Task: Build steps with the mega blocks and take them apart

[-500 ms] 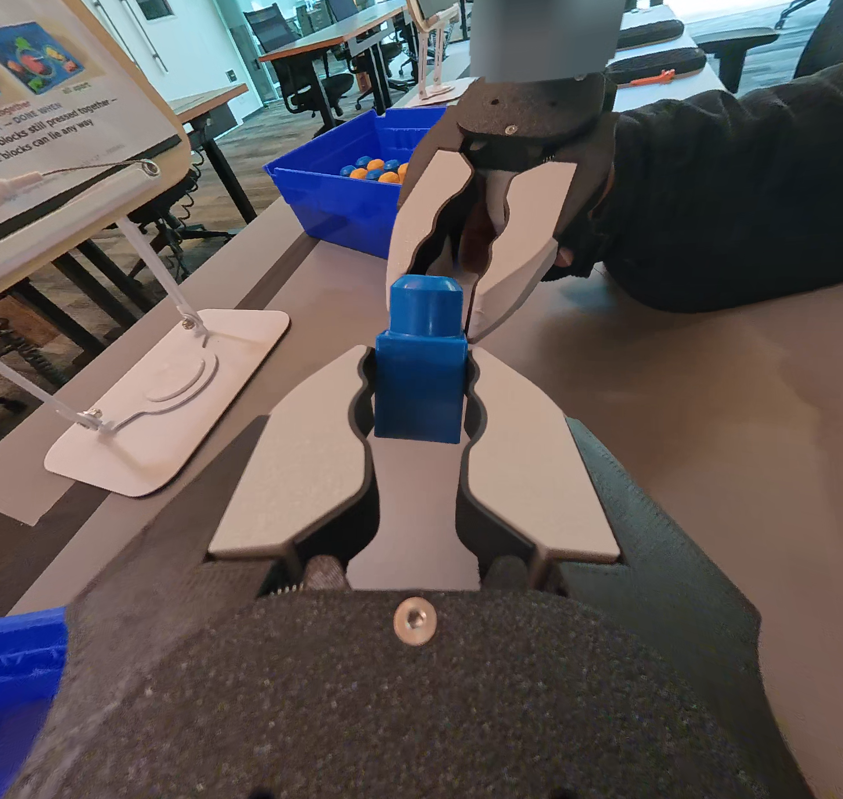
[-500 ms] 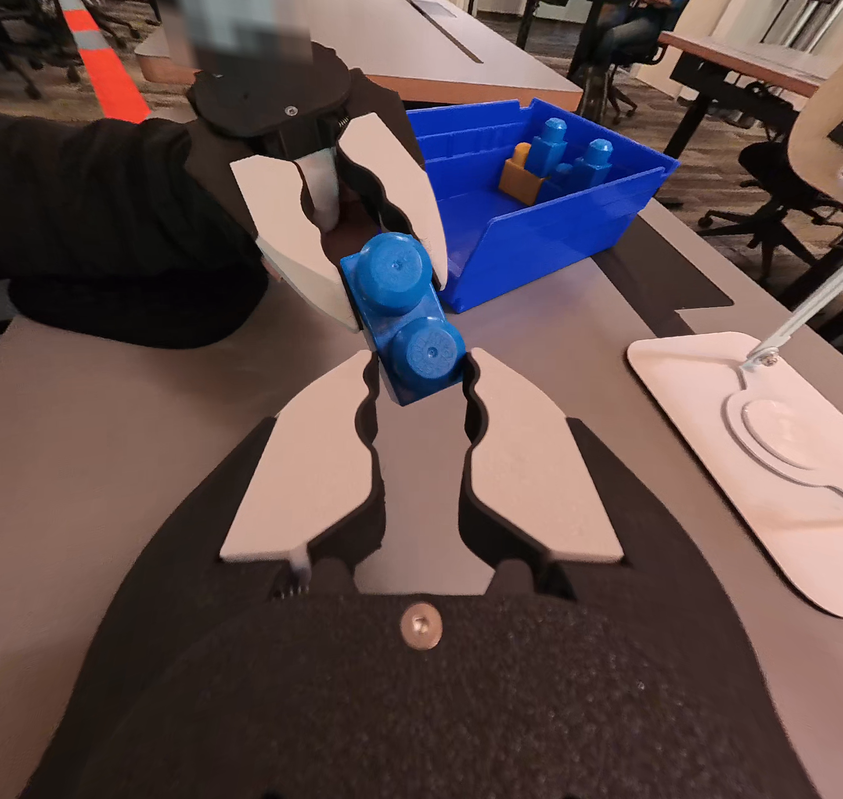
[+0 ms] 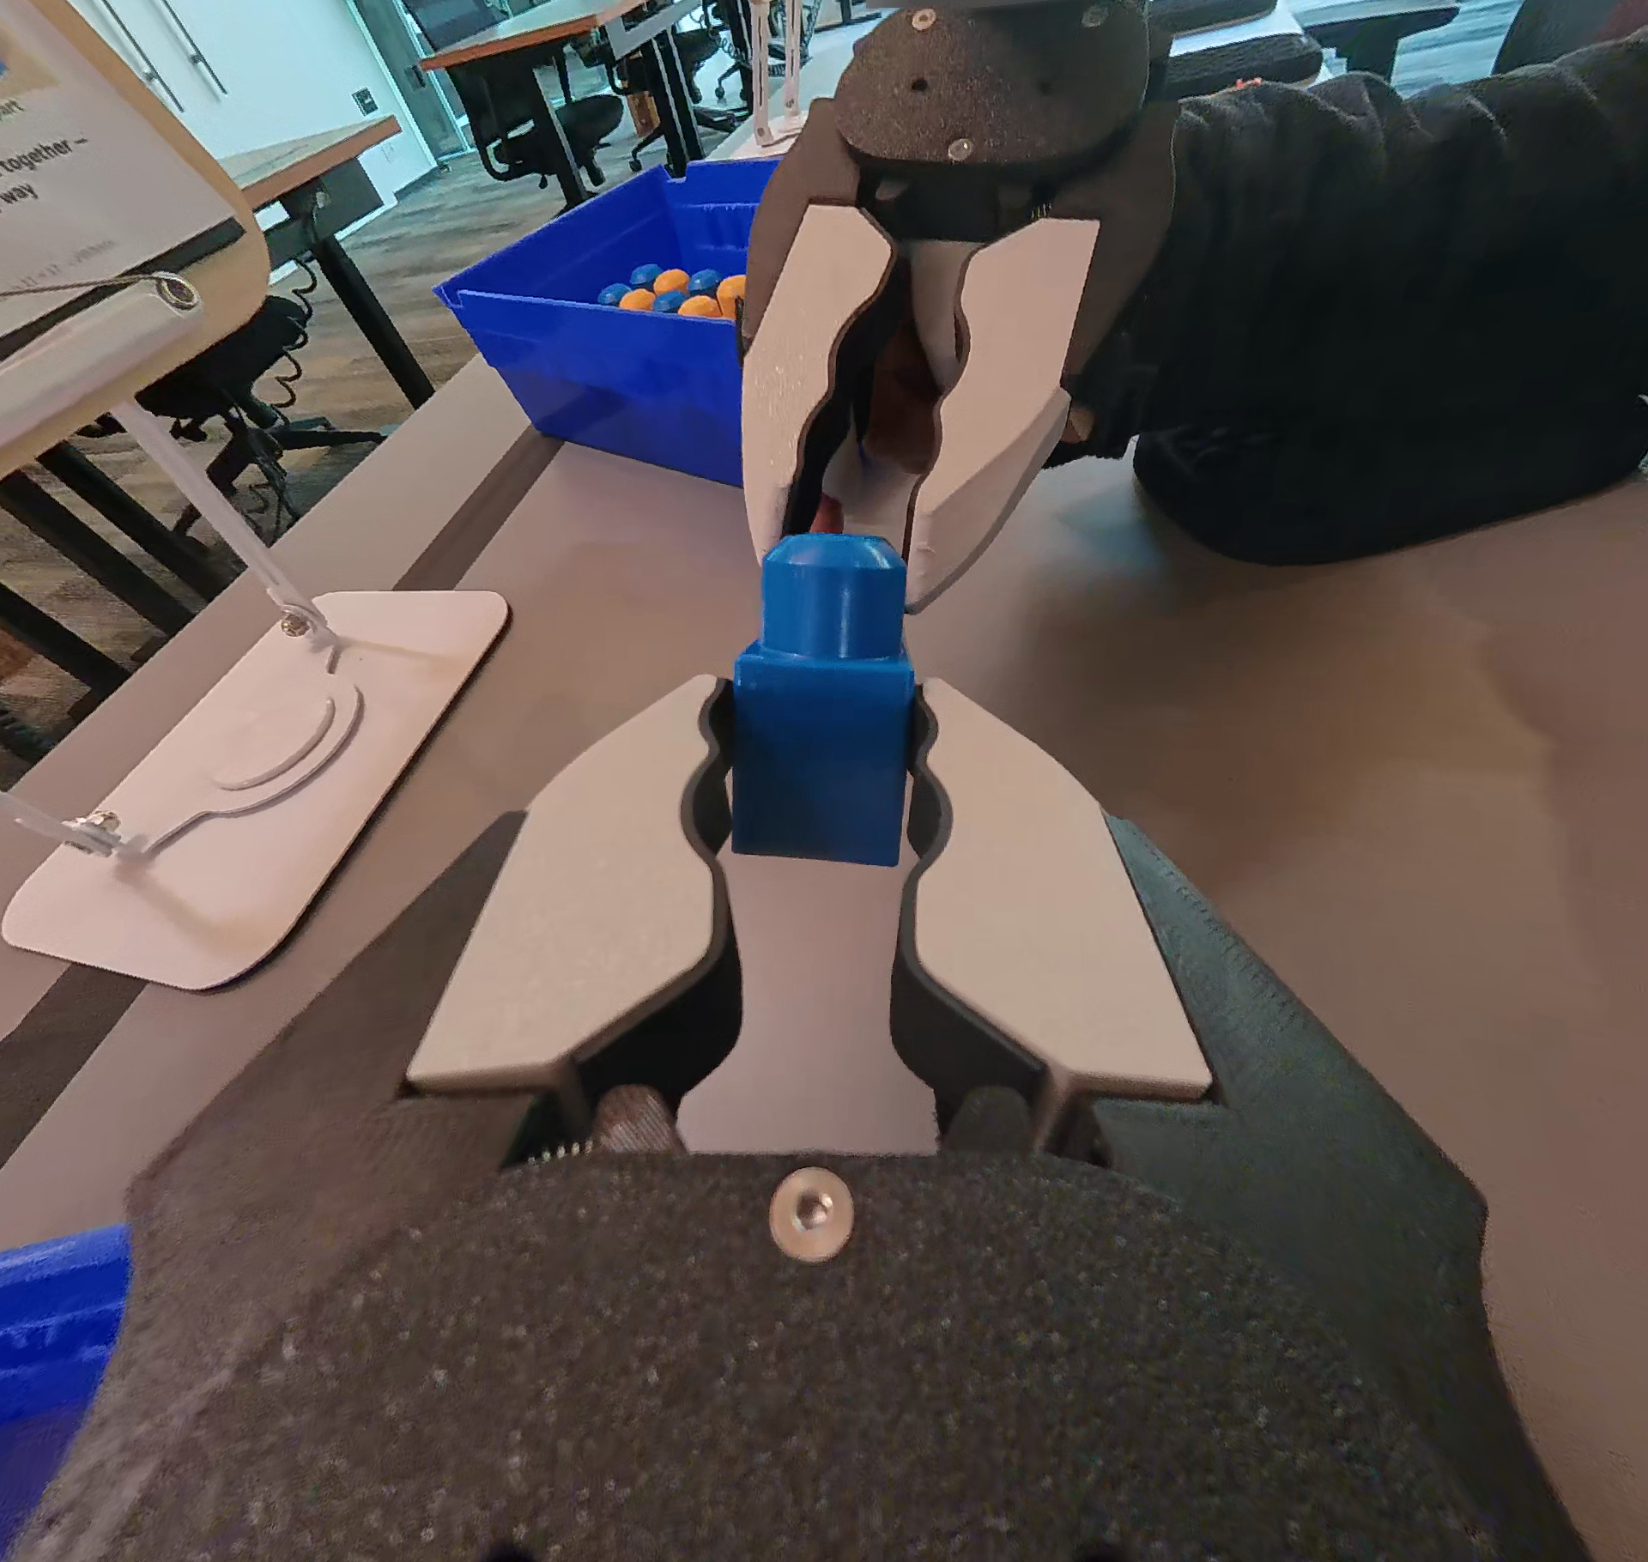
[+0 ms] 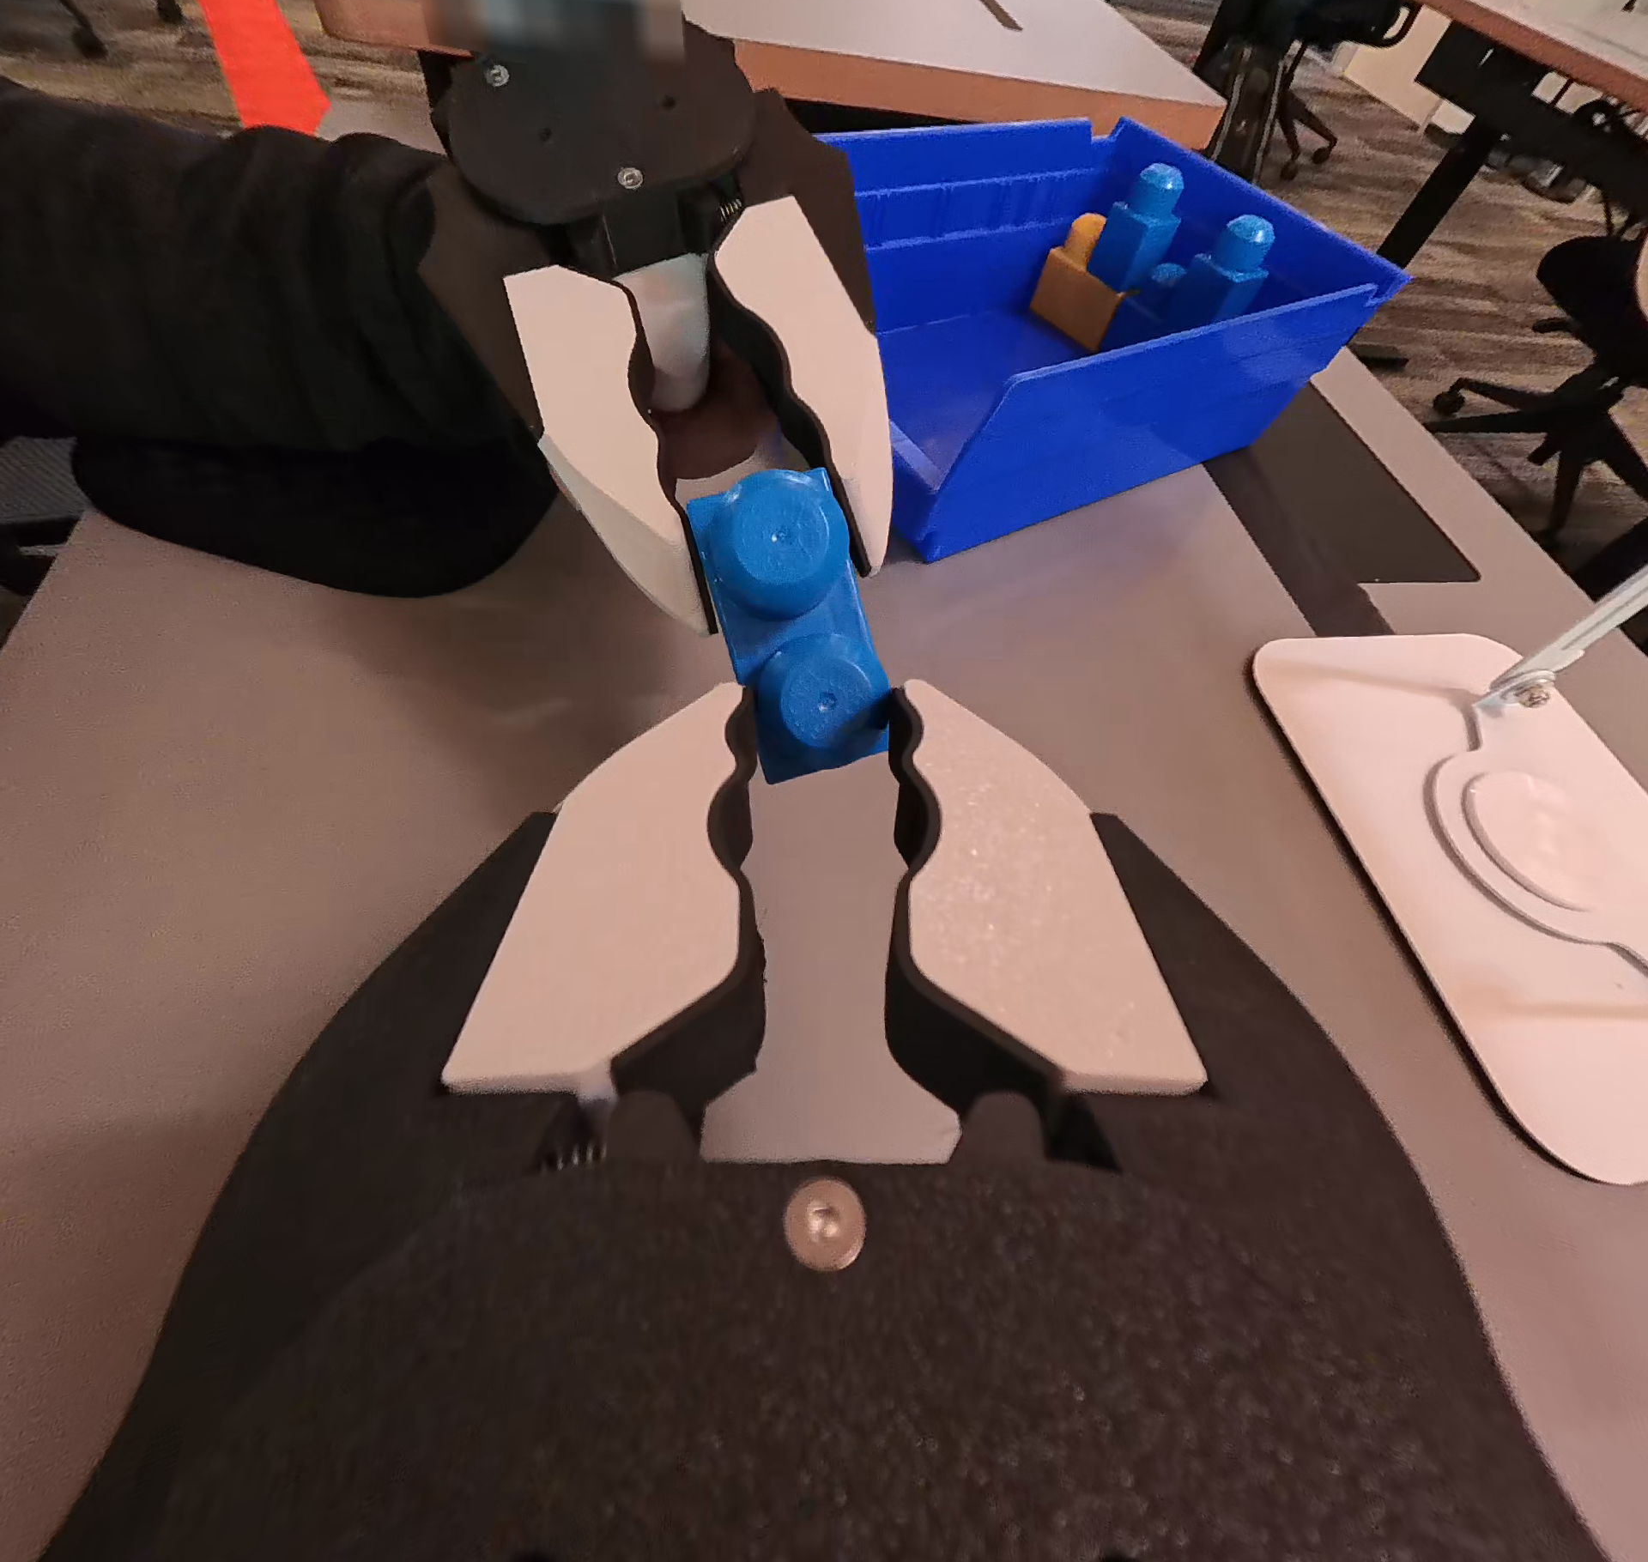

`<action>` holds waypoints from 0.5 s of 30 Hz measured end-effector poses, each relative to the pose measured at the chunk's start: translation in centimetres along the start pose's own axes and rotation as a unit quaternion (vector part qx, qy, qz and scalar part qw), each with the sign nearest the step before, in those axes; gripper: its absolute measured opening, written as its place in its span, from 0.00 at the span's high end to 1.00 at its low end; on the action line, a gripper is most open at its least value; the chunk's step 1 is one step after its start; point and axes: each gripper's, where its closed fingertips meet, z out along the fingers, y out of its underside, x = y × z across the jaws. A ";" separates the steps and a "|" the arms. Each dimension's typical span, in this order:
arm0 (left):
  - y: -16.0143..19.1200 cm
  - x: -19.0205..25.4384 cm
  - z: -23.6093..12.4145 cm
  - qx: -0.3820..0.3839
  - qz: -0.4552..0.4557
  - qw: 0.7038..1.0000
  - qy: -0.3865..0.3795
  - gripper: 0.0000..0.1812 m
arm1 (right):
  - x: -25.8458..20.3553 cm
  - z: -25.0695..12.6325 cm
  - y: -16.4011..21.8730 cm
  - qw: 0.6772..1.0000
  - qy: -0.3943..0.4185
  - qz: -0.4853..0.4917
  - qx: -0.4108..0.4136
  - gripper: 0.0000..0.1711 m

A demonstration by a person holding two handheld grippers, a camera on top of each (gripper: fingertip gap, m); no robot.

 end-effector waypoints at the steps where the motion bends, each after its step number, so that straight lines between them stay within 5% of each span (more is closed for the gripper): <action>1: 0.0 0.0 0.0 0.001 -0.001 1.000 0.000 0.80 | 0.0 0.1 0.0 1.000 -0.002 0.002 -0.003 0.84; 8: -0.7 -1.2 -0.3 0.019 -0.016 0.999 -0.033 0.77 | 2.3 -2.8 -0.9 0.998 0.030 -0.016 -0.044 0.84; 15: -0.6 -3.9 -1.4 0.027 -0.043 0.994 -0.102 0.83 | 12.0 -12.4 -2.5 0.973 0.200 0.003 -0.117 0.84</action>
